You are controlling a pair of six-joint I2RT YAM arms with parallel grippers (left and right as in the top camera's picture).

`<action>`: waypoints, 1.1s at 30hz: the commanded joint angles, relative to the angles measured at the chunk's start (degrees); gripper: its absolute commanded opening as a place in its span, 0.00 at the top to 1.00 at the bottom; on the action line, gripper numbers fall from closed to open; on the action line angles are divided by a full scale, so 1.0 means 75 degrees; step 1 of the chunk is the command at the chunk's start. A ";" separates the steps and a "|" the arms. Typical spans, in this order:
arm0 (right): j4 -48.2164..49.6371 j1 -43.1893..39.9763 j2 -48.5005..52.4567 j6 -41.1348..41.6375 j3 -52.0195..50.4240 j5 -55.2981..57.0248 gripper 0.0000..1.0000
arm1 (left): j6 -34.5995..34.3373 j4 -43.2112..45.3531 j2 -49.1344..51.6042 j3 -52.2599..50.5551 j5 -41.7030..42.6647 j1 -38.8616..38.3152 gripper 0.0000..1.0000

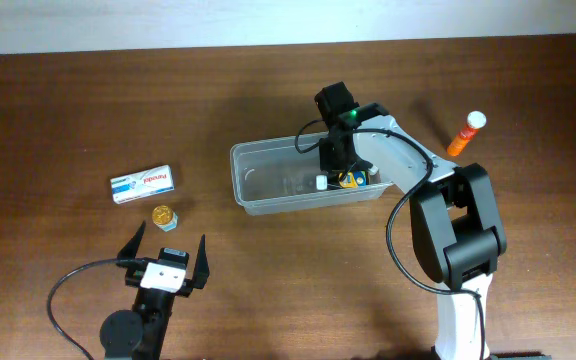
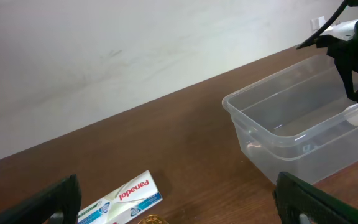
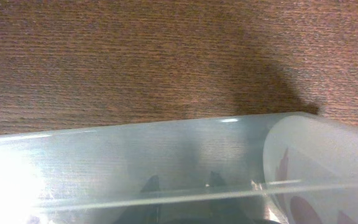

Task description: Pack container

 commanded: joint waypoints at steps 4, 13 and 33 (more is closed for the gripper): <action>-0.0184 -0.0052 -0.0041 -0.0224 0.0169 -0.0047 0.80 | -0.0023 0.0000 -0.0073 -0.0055 -0.0055 0.0047 0.01; -0.1696 -0.0050 -0.0219 -0.0478 0.2119 -0.0187 0.76 | -0.0023 0.0000 -0.0073 -0.0058 -0.0055 0.0047 0.01; -0.5820 -0.2124 -0.0219 -0.0533 0.6732 -0.0189 0.61 | -0.0023 0.0000 -0.0073 -0.0055 -0.0055 0.0047 0.01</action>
